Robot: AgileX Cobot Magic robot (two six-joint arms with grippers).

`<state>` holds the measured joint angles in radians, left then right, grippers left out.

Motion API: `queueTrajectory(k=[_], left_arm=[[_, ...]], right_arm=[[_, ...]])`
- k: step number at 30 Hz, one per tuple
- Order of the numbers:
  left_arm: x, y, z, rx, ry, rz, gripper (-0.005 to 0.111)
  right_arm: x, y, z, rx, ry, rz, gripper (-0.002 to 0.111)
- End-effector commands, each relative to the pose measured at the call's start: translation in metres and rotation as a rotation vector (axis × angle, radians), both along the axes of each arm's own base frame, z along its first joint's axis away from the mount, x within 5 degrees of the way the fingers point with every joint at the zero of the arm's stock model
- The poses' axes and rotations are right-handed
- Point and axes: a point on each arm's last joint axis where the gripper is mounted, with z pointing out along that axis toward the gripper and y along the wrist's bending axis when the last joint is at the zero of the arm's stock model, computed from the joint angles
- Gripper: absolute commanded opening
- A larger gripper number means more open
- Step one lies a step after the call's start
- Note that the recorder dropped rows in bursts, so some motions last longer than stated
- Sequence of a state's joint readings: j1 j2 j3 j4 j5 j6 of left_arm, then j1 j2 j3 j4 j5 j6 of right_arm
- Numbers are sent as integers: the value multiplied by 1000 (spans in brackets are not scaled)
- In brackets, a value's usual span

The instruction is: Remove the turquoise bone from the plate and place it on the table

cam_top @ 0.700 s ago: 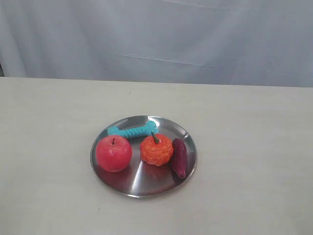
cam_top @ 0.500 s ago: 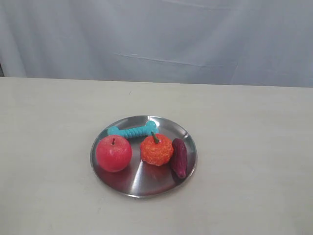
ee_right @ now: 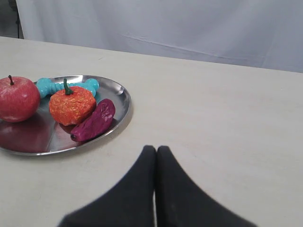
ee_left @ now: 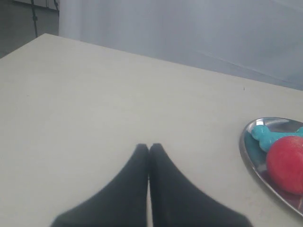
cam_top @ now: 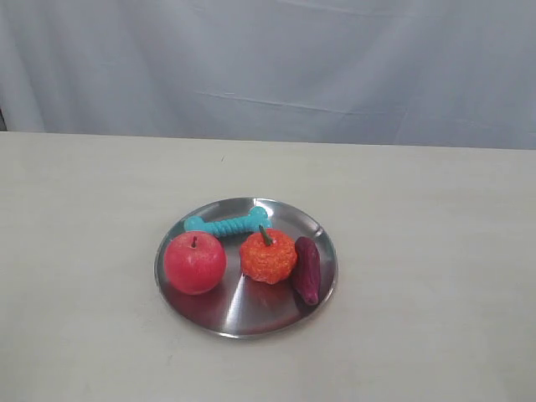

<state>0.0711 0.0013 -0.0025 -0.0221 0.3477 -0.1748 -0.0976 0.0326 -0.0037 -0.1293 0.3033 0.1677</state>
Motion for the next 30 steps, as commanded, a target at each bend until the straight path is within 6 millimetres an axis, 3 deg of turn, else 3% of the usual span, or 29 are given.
queueTrajectory(k=[1, 6, 11, 17, 21, 24, 30], left_arm=[[0, 0, 0, -1, -4, -5, 0], [0, 0, 0, -1, -4, -5, 0], [0, 0, 0, -1, -4, -5, 0], [0, 0, 0, -1, -4, -5, 0], [0, 0, 0, -1, -4, -5, 0], [0, 0, 0, -1, -4, -5, 0], [0, 0, 0, -1, -4, -5, 0]], right_arm=[[0, 0, 1, -9, -21, -3, 0], [1, 1, 6, -7, -85, 5, 0], [3, 3, 21, 69, -257, 20, 0], [2, 3, 31, 262, -390, 11, 0], [3, 4, 24, 426, -327, -6, 0], [5, 5, 22, 438, -260, 4, 0], [8, 10, 52, 352, -126, 76, 0]])
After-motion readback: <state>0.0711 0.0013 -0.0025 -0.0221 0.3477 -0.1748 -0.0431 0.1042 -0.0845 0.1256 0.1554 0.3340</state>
